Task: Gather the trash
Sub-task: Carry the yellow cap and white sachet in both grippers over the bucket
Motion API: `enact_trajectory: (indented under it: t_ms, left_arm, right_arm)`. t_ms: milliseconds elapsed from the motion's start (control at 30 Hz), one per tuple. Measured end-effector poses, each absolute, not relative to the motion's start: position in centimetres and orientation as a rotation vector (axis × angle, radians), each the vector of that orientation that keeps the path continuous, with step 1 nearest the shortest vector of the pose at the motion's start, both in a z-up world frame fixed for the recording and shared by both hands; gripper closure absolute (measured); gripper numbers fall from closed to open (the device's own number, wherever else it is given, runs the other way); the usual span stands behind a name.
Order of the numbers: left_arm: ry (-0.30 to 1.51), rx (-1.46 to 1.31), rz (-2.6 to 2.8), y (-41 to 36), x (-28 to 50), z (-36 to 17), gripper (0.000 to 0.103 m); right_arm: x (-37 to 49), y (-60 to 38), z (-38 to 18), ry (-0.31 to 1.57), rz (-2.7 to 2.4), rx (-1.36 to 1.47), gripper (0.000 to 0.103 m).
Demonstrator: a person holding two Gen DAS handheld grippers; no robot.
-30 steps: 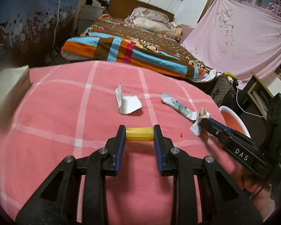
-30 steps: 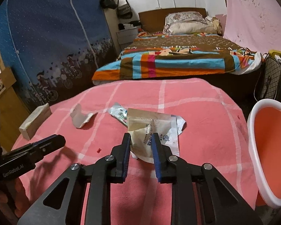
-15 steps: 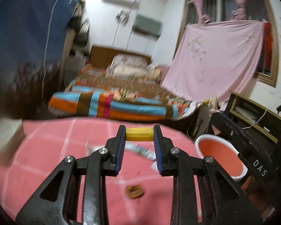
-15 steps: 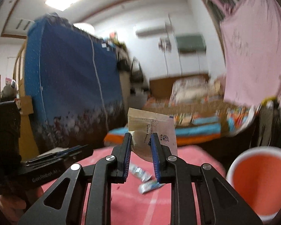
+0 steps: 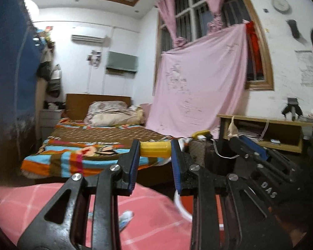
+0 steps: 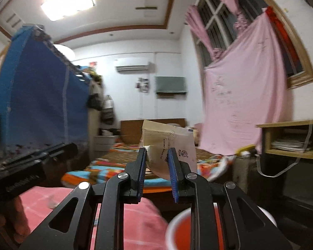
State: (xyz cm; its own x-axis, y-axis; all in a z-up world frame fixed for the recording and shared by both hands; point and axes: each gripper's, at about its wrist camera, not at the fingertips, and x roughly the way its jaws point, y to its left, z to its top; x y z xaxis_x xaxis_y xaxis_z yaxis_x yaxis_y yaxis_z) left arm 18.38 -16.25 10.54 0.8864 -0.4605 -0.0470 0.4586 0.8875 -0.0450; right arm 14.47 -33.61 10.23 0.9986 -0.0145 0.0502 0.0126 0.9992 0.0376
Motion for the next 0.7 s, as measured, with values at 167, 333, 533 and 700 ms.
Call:
enact_trajectory:
  t_ms: [167, 333, 533, 700]
  left_arm:
    - [0.094, 0.021, -0.566, -20.8, 19.0, 9.8, 0.095]
    - [0.238, 0.026, -0.653, -24.7, 21.1, 8.5, 0.095]
    - [0.496, 0.015, -0.716, -28.6, 24.4, 5.9, 0.094]
    - [0.609, 0.032, -0.725, -30.6, 25.2, 3.8, 0.094]
  right_arm:
    - [15.5, -37.8, 8.9, 0.012, -0.094, 0.101, 0.084]
    - [16.8, -40.5, 7.1, 0.102, -0.146, 0.180, 0.084]
    - [17.4, -42.6, 5.0, 0.216, -0.199, 0.242, 0.082]
    - [17.7, -43.5, 3.8, 0.285, -0.224, 0.278, 0.082]
